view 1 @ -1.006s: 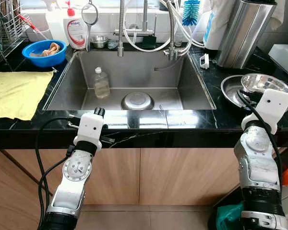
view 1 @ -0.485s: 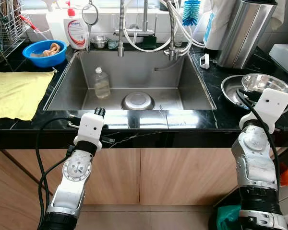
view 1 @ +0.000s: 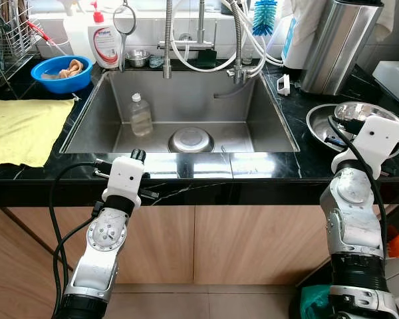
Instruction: Kitchen organization
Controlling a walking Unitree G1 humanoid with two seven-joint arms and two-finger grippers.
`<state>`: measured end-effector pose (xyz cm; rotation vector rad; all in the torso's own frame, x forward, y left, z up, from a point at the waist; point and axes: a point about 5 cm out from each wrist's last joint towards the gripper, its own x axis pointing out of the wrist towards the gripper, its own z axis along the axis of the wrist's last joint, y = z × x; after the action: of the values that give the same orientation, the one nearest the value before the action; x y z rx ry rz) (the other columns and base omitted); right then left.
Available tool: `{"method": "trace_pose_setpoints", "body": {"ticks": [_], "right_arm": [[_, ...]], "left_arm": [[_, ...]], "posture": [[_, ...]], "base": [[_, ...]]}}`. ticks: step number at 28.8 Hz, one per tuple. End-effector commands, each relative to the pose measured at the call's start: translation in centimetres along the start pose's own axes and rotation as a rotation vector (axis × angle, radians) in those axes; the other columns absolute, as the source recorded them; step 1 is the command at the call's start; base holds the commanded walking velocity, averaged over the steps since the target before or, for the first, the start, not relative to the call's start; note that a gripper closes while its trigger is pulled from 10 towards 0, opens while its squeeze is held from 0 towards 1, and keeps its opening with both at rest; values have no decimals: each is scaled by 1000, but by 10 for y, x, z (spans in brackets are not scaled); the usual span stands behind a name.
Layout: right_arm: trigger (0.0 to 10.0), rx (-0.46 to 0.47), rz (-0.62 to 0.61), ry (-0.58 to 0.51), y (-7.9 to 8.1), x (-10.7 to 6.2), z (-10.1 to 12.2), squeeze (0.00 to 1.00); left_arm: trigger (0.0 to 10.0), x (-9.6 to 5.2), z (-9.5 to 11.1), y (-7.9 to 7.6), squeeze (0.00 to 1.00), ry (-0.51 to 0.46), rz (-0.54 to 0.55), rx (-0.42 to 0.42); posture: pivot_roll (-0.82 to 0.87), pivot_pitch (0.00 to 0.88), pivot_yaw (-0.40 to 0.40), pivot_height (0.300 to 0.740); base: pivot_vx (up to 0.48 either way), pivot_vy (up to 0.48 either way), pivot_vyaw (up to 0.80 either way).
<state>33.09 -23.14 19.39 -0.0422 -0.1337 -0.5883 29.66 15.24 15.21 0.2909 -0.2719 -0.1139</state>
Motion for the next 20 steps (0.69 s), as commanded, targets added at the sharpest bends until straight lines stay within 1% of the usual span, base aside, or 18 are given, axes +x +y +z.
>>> {"method": "trace_pose_setpoints", "body": {"ticks": [1, 2, 3, 7, 10, 11, 12, 13, 14, 16, 17, 18, 20], "right_arm": [[471, 39, 21, -63, 6, 1, 17, 0], [471, 40, 27, -78, 7, 1, 21, 0], [10000, 26, 46, -129, 11, 1, 31, 0], [10000, 5, 73, -194, 18, 0, 45, 0], [10000, -7, 84, -219, 20, -1, 48, 0], [10000, -16, 99, -253, 22, -2, 54, 0], [10000, -18, 103, -262, 22, -2, 55, 0], [10000, -25, 137, -294, 27, -4, 60, 0], [10000, -25, 137, -294, 27, -4, 60, 0], [10000, -32, 267, -345, 42, -9, 68, 0], [10000, -27, 294, -343, 45, -9, 68, 0], [10000, 42, 461, -222, 62, -10, 60, 0], [10000, 105, 614, -33, 78, -10, 44, 0]], "left_arm": [[10000, 2, 3, 1, 0, -5, 2, 13], [10000, 2, 3, 1, 0, -5, 3, 13], [10000, 3, 3, 1, 0, -5, 4, 12], [10000, 3, 3, 0, 0, -5, 5, 9], [10000, 3, 3, -1, 0, -6, 6, 7], [10000, 3, 3, 0, 0, -6, 9, 7], [10000, 3, 3, 0, 0, -5, 10, 7], [10000, 2, 2, 0, 0, -4, 12, 7], [10000, 2, 2, 0, 0, -4, 12, 7], [10000, 2, 2, 1, 0, -2, 16, 8], [10000, 2, 2, 1, 0, -3, 16, 8], [10000, 2, 2, 0, 0, -3, 16, 7], [10000, 2, 2, 0, 0, -3, 16, 6]], "posture": [[-84, 0, 12, 731], [-84, 0, 12, 731], [-84, 0, 11, 731], [-88, 0, 7, 731], [-86, 0, 4, 731], [-85, 0, 2, 731], [-85, 0, 2, 731], [-86, 0, 1, 731], [-86, 0, 1, 731], [-87, 0, -2, 731], [-87, 0, -2, 731], [-86, 0, -2, 731], [-94, 0, -3, 731]], "base": [[0, 0, 0], [0, 0, 0], [0, 0, 0], [0, 0, 0], [0, 0, 0], [0, 0, 0], [0, 0, 0], [0, 0, 0], [0, 0, 0], [0, 0, 0], [0, 0, 0], [0, 0, 0], [0, 0, 0]]}}
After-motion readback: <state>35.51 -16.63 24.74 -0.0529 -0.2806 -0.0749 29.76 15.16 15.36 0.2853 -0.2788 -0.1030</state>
